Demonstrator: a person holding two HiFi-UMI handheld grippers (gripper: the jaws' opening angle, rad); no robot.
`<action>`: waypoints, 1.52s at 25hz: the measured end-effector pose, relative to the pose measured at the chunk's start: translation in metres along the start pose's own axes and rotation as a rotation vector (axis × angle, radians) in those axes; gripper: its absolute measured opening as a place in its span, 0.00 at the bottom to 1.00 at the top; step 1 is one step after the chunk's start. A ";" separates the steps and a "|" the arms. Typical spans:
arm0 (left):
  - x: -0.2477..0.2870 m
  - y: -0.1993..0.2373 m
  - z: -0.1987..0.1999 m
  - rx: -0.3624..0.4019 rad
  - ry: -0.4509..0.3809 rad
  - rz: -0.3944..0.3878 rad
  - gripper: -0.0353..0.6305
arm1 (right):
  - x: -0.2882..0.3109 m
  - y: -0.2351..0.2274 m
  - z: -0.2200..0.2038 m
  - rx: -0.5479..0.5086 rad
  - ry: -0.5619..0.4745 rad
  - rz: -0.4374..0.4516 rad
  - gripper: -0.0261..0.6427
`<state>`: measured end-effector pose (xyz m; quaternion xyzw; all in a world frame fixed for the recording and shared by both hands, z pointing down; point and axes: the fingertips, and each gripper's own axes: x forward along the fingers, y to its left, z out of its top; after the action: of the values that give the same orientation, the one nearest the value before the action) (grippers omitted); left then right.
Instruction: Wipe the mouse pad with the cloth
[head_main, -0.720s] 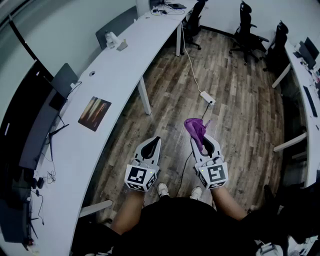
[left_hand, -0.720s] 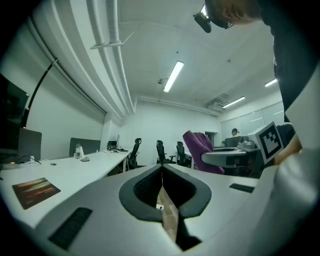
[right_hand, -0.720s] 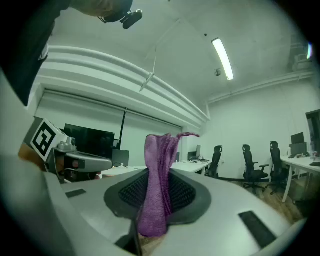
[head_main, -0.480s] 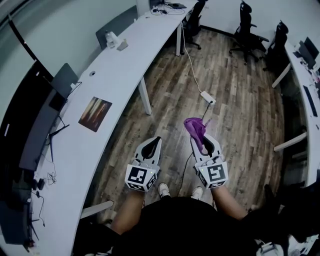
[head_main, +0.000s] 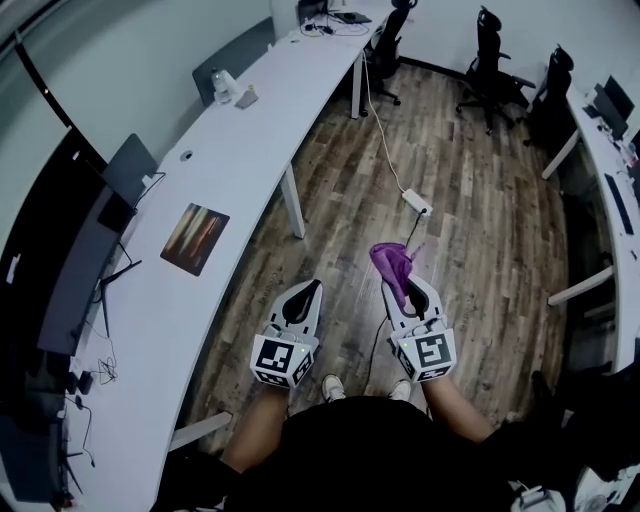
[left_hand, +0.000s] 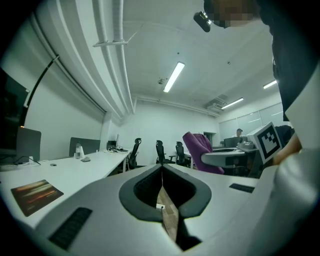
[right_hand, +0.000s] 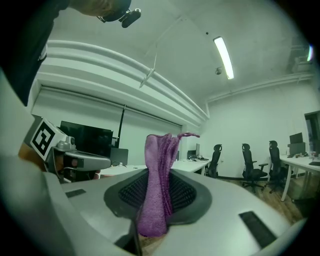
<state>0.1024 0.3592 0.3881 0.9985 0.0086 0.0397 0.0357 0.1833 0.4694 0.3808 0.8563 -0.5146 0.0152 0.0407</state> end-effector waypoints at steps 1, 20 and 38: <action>-0.001 0.003 0.000 -0.001 0.000 0.000 0.09 | 0.003 0.002 0.000 0.000 0.004 0.000 0.21; 0.000 0.096 -0.022 -0.040 0.040 0.130 0.09 | 0.103 0.039 -0.015 0.012 0.049 0.138 0.21; 0.077 0.237 -0.025 -0.072 0.118 0.400 0.09 | 0.303 0.047 -0.032 0.063 0.097 0.489 0.21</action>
<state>0.1808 0.1265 0.4360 0.9744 -0.1892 0.1044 0.0621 0.2845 0.1830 0.4355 0.7054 -0.7033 0.0816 0.0336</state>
